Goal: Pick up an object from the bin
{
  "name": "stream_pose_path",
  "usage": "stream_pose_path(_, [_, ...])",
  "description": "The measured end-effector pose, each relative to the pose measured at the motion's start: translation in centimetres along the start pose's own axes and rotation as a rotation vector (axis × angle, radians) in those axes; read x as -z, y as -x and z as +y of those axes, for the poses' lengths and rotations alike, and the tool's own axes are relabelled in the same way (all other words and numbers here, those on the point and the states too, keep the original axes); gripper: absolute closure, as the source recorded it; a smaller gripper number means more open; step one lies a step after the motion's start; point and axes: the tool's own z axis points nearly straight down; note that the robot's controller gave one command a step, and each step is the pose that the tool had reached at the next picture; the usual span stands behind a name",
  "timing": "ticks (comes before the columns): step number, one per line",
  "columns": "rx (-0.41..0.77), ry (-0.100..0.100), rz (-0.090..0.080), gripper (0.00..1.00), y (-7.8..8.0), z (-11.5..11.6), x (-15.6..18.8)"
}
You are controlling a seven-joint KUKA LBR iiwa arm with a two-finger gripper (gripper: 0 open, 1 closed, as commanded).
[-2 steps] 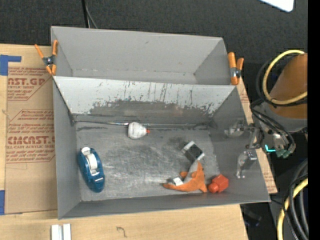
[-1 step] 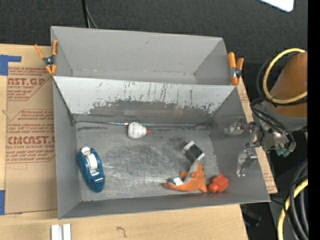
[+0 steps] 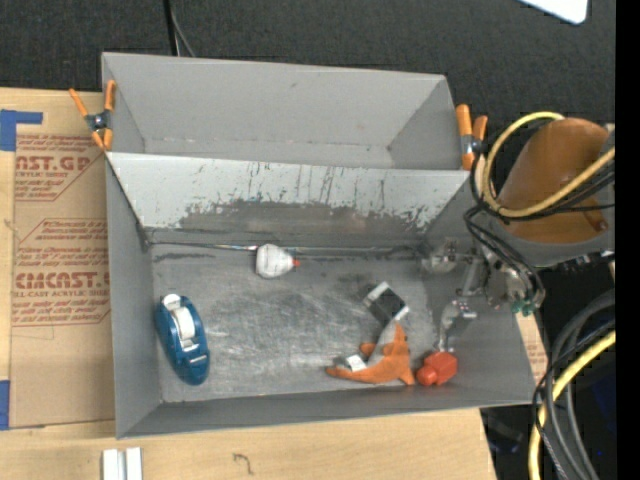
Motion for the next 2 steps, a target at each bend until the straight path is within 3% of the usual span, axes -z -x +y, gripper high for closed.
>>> stream_pose_path(1, [0.127,0.002,0.008,0.0,0.1,0.7,-4.3])
stream_pose_path(2, [0.244,-0.003,-0.029,1.0,0.9,1.7,-8.8])
